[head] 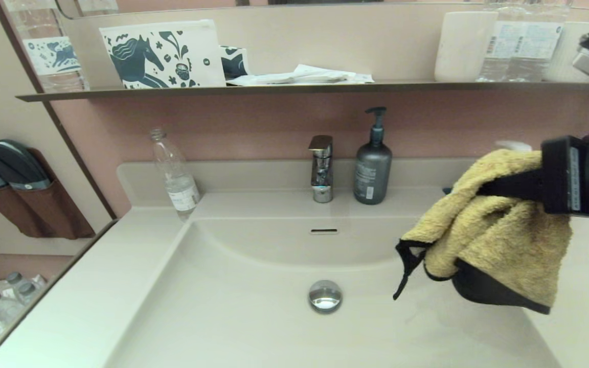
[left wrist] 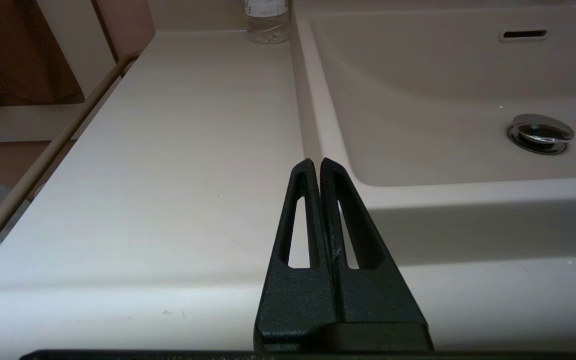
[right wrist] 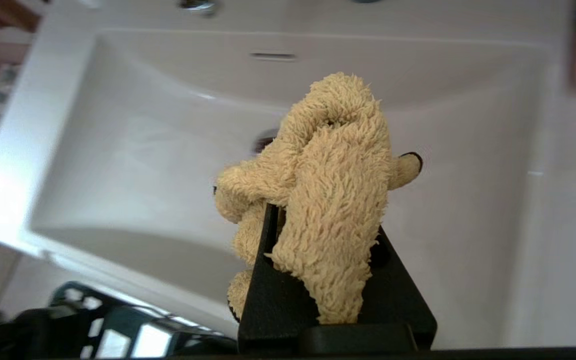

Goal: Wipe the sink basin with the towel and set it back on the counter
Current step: Wipe the sink

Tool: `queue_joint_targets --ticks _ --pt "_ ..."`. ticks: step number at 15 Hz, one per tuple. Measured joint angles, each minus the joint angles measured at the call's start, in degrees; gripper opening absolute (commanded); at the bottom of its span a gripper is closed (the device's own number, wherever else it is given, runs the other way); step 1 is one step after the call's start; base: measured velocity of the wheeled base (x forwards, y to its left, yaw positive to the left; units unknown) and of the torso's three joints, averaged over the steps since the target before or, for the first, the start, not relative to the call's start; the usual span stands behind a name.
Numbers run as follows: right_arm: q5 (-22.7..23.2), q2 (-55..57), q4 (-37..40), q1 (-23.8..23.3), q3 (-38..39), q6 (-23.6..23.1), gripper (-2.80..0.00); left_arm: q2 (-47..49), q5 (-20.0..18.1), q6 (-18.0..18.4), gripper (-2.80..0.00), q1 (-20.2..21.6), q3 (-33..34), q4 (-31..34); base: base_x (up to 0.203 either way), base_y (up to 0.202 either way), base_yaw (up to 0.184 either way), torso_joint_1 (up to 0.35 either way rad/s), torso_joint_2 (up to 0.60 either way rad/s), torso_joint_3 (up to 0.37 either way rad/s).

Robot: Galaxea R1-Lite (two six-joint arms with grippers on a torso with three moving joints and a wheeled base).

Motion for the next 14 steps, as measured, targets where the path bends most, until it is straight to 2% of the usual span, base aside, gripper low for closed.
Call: queue_joint_targets --ticks 3,8,14 --pt "-1.7 7.1 -0.8 6.2 -5.4 4.2 -2.80 0.0 0.0 0.0 -2.80 0.0 0.0 0.0 0.000 0.000 0.000 0.000 0.00 0.000" --pt "-5.2 19.9 -2.3 13.2 -13.5 9.1 -2.80 0.0 0.0 0.0 -2.80 0.0 0.0 0.0 0.000 0.000 0.000 0.000 0.00 0.000" --pt "-7.8 36.8 -3.3 18.3 -26.8 9.9 -2.80 0.0 0.0 0.0 -2.80 0.0 0.0 0.0 0.000 0.000 0.000 0.000 0.00 0.000"
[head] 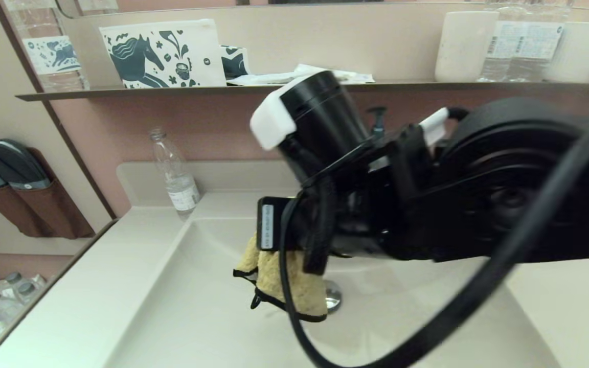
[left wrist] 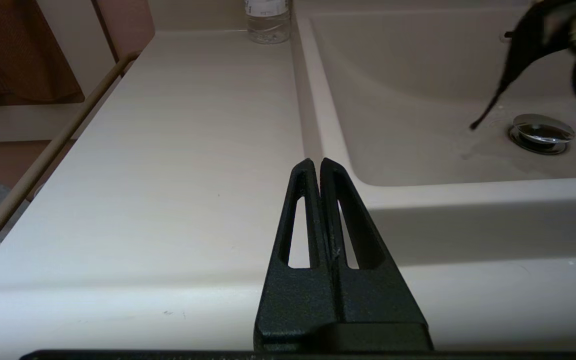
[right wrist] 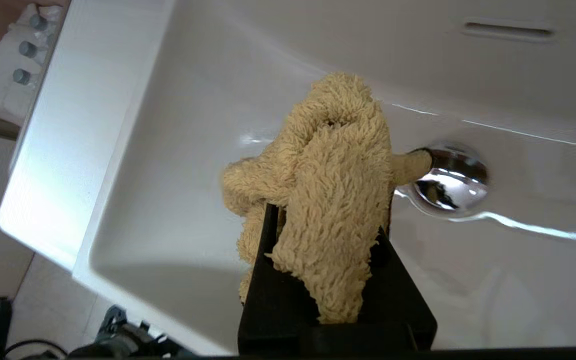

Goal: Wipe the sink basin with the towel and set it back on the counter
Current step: Wipe the sink

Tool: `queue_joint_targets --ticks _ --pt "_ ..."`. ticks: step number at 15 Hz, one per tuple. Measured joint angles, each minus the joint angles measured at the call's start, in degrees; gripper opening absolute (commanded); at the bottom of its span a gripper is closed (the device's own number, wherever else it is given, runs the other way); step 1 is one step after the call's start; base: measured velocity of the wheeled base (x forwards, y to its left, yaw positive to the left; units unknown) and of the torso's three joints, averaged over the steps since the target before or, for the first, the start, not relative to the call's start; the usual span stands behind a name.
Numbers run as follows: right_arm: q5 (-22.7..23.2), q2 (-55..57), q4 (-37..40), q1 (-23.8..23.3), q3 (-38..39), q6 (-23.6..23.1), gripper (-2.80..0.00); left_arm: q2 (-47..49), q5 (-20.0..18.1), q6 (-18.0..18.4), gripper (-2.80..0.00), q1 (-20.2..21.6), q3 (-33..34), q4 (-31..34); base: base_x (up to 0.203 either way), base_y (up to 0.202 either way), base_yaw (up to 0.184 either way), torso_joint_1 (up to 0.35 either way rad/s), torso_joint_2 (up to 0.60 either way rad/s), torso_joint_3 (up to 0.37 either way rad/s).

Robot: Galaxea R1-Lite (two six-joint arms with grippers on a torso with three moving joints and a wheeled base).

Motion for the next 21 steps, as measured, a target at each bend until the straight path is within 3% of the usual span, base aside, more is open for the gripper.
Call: queue_joint_targets --ticks 3,6,9,12,14,16,21 --pt "-1.2 7.7 -3.5 1.8 -2.8 -0.6 -2.80 0.0 0.0 0.0 -2.80 0.0 0.0 0.0 0.000 0.000 0.000 0.000 0.00 0.000" --pt "-8.0 10.2 -2.0 1.2 -2.9 -3.5 -2.80 0.0 0.0 0.0 -2.80 0.0 0.0 0.0 0.000 0.000 0.000 0.000 0.00 0.000" --pt "-13.8 7.7 6.5 0.1 -2.5 -5.0 -2.80 0.0 0.0 0.0 -2.80 0.0 0.0 0.0 0.000 0.000 0.000 0.000 0.00 0.000" --pt "-21.4 5.0 20.5 -1.8 -2.2 -4.5 -2.80 0.0 0.0 0.0 -2.80 0.0 0.0 0.0 0.000 0.000 0.000 0.000 0.00 0.000" --pt "-25.1 4.1 30.6 -4.2 -1.8 0.1 -2.80 0.0 0.0 0.0 -2.80 0.0 0.0 0.0 0.000 0.000 0.000 0.000 0.00 0.000" --pt "-25.4 4.0 37.2 -6.4 -0.1 6.2 -2.80 0.0 0.0 0.0 -2.80 0.0 0.0 0.0 0.000 0.000 0.000 0.000 0.00 0.000" --pt "-23.3 4.9 37.5 -10.9 14.4 16.5 -2.80 0.0 0.0 0.0 -2.80 0.0 0.0 0.0 0.000 0.000 0.000 0.000 0.00 0.000"
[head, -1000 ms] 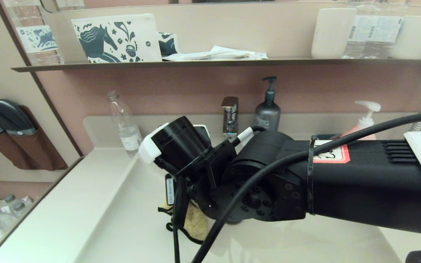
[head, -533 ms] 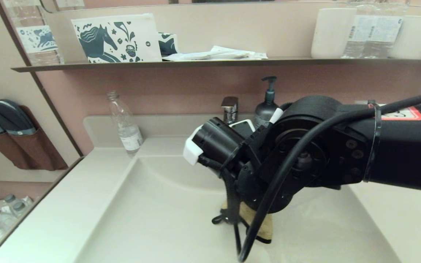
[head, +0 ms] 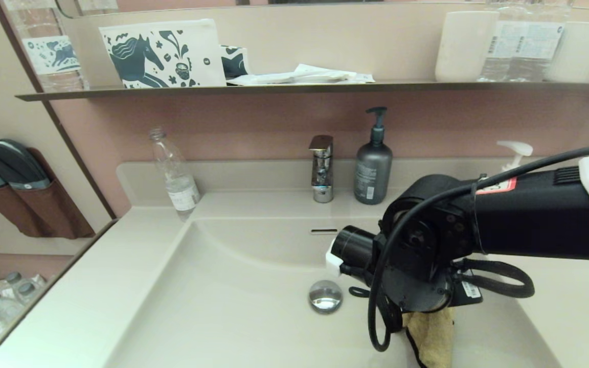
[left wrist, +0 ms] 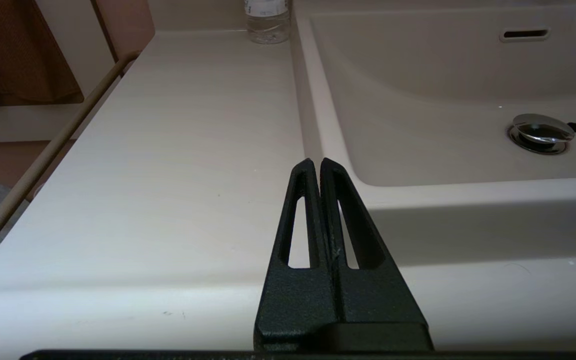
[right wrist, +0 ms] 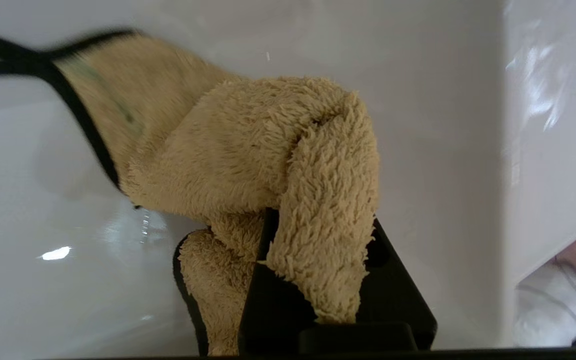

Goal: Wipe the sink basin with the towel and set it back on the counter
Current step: Wipe the sink

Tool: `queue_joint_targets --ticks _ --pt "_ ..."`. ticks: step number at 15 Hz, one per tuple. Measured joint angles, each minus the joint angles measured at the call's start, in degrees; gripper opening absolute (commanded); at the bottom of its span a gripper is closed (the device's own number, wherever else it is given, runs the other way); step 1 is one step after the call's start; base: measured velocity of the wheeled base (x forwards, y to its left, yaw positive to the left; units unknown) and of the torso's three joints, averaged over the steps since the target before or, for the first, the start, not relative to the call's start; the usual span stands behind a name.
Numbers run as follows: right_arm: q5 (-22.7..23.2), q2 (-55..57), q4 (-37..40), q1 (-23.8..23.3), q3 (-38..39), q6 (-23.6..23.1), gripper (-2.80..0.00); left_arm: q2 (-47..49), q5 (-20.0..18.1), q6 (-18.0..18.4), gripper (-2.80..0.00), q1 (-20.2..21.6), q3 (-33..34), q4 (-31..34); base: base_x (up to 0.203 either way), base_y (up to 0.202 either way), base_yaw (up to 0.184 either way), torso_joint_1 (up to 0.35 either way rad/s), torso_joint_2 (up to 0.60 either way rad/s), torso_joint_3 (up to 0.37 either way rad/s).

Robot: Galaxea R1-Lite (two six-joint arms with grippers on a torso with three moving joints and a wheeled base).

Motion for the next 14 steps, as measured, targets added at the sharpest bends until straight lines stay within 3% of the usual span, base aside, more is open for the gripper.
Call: queue_joint_targets --ticks 8,14 --pt "12.5 0.3 -13.5 0.2 13.1 5.5 -2.80 0.0 0.0 0.0 -2.80 0.0 0.0 0.0 0.000 0.000 0.000 0.000 0.00 0.000" --pt "18.7 1.5 -21.7 4.4 14.5 5.1 -2.80 0.0 0.0 0.0 -2.80 0.0 0.0 0.0 0.000 0.000 0.000 0.000 0.00 0.000"
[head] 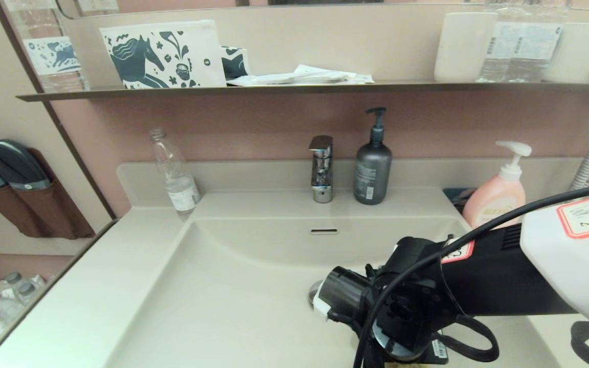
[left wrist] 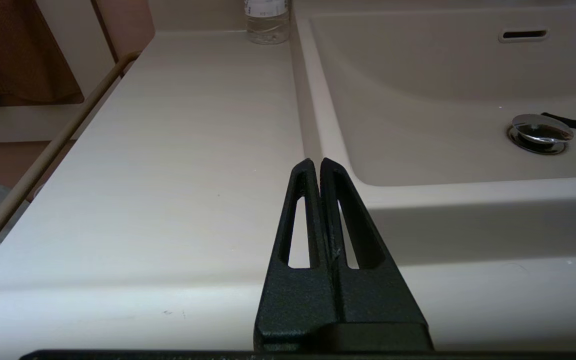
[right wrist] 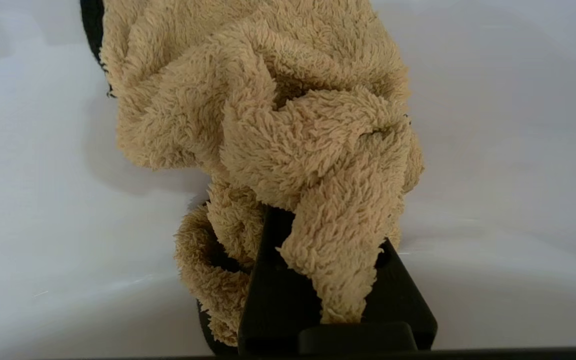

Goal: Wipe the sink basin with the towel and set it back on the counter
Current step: Wipe the sink

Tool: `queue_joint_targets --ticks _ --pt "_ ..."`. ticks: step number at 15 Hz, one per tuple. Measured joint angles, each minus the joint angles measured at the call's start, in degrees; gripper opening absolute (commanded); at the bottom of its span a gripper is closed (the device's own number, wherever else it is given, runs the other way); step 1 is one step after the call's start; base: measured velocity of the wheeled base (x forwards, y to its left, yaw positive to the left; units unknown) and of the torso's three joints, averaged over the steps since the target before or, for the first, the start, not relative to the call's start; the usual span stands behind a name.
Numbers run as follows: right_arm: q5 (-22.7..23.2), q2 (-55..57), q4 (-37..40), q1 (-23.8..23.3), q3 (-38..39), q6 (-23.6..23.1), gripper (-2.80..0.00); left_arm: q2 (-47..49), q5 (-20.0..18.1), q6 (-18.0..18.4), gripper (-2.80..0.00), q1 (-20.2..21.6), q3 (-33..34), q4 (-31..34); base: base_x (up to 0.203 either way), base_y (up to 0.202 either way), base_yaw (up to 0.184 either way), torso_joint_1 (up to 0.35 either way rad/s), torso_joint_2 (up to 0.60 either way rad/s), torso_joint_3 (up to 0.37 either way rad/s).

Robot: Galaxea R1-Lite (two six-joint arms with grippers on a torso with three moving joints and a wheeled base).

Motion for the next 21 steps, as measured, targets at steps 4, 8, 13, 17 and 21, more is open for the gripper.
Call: queue_joint_targets --ticks 4,8,13,17,21 --pt "4.2 2.3 -2.0 2.2 -4.1 -0.8 -2.80 0.0 0.0 0.0 -2.80 0.0 0.0 0.0 0.000 0.000 0.000 0.000 0.00 0.000" --pt "9.8 4.9 -4.0 3.0 -9.6 -0.9 -2.80 0.0 0.0 0.0 -2.80 0.0 0.0 0.0 0.000 0.000 0.000 0.000 0.00 0.000" --pt "11.4 10.3 -6.4 4.6 -18.4 -1.4 -2.80 0.0 0.0 0.0 -2.80 0.0 0.0 0.0 0.000 0.000 0.000 0.000 0.00 0.000" --pt "11.9 15.1 -8.1 5.9 -25.6 -3.3 -2.80 0.0 0.0 0.0 -2.80 0.0 0.0 0.0 0.000 0.000 0.000 0.000 0.00 0.000" --pt "10.9 19.1 -10.1 6.3 -31.1 -5.5 -2.80 0.0 0.0 0.0 -2.80 0.0 0.0 0.0 0.000 0.000 0.000 0.000 0.00 0.000"
